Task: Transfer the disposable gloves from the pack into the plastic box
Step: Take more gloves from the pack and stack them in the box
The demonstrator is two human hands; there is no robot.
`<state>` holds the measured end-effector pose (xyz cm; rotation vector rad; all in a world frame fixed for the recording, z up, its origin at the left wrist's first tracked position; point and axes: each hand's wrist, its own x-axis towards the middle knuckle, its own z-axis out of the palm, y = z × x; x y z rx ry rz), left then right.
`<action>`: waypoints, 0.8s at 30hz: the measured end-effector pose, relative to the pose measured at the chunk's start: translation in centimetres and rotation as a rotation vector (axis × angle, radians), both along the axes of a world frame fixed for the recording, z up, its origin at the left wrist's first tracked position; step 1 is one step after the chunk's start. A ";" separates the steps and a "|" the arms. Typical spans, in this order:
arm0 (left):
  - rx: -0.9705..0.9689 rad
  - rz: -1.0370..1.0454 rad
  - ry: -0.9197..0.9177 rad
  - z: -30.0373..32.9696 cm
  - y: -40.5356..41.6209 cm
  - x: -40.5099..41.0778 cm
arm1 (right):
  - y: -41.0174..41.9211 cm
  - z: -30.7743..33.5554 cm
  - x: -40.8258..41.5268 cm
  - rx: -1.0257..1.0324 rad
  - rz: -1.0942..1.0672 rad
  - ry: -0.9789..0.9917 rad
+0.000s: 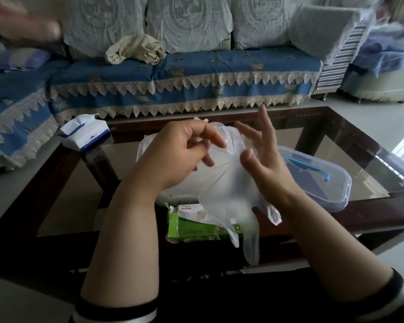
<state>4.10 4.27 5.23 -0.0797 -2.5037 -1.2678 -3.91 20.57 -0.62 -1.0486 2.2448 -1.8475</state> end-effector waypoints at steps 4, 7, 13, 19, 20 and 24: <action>-0.027 0.013 0.002 -0.2 -2.0 -1.7 | -0.2 1.9 -1.9 0.087 0.155 -0.395; 0.050 0.147 0.165 -1.6 -3.7 -3.2 | -0.4 1.9 -3.1 0.097 0.129 -0.601; -0.064 0.552 0.280 -6.7 -7.1 -6.8 | -3.3 2.0 -6.9 0.025 -0.013 -0.445; -0.219 0.638 0.113 -7.9 -9.3 -7.6 | -7.2 1.5 -10.1 0.188 -0.164 -0.007; -0.238 0.640 0.052 -8.2 -9.7 -7.7 | -7.9 1.2 -10.5 0.259 -0.168 0.025; -0.404 0.629 -0.152 -8.8 -10.4 -7.6 | -9.3 0.0 -11.0 0.635 -0.186 0.194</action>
